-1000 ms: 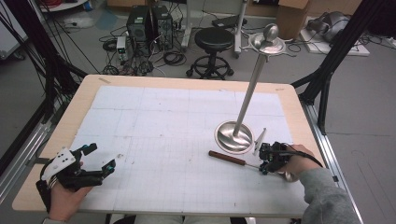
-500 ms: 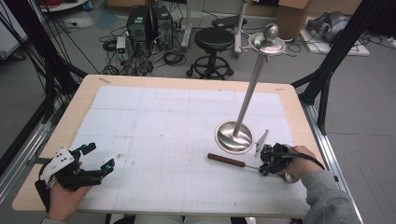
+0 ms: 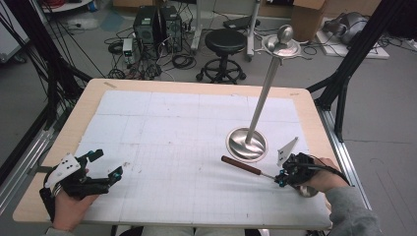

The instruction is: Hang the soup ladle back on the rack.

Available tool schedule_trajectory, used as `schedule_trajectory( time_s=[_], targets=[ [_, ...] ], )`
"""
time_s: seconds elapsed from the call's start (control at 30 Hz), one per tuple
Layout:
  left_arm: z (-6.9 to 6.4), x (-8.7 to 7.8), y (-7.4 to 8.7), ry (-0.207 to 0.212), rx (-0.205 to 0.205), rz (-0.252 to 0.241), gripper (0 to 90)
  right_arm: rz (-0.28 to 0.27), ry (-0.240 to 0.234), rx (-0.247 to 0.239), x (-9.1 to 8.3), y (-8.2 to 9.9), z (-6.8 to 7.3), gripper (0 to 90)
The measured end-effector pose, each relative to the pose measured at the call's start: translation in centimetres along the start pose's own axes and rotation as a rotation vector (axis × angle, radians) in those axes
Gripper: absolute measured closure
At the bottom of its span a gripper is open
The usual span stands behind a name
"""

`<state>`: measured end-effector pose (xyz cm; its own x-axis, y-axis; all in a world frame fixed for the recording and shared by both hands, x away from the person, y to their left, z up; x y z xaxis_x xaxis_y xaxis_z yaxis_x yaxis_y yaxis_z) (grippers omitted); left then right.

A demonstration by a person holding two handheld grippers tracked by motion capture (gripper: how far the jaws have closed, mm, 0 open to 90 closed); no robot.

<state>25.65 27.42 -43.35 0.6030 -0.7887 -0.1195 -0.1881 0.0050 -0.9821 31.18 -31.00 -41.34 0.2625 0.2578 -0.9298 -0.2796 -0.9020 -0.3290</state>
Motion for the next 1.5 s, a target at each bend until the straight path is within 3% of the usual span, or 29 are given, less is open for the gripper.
schedule_trajectory(
  time_s=[0.4, 0.6, 0.67, 1.0, 1.5],
  targets=[
    [0.0, 0.4, 0.0, 0.003, 0.003, 0.004, 1.8, -0.088, -0.005, 0.048, -1.1, 1.0, 0.1, 84.5],
    [0.0, 0.3, -0.2, 0.003, 0.004, -0.009, 1.8, -0.133, 0.011, 0.024, -1.5, 0.9, 0.2, 84.5],
    [0.0, 0.3, -0.2, 0.005, 0.005, -0.005, 1.8, -0.143, 0.012, 0.036, -1.7, 0.9, 0.3, 84.4],
    [-0.1, 0.2, -0.1, -0.001, 0.009, -0.008, 1.8, -0.262, 0.015, 0.056, -2.6, 1.0, 0.1, 84.5],
    [-0.1, 0.2, -0.1, 0.002, 0.006, -0.007, 1.8, -0.390, 0.025, 0.086, -3.8, 1.3, -0.2, 84.5]
  ],
)
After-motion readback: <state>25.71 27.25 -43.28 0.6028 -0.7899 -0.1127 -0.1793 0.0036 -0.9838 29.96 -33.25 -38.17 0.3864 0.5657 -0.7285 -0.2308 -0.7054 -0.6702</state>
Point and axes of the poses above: each handheld gripper's, and its own axes: x roughly forward along the jaws, y roughly out of its underside, z roughly to its left, the point moved 2 cm from there along x, roughly forward along the jaws, and after that the axes turned 14 degrees about y, right-handed, at the moved point
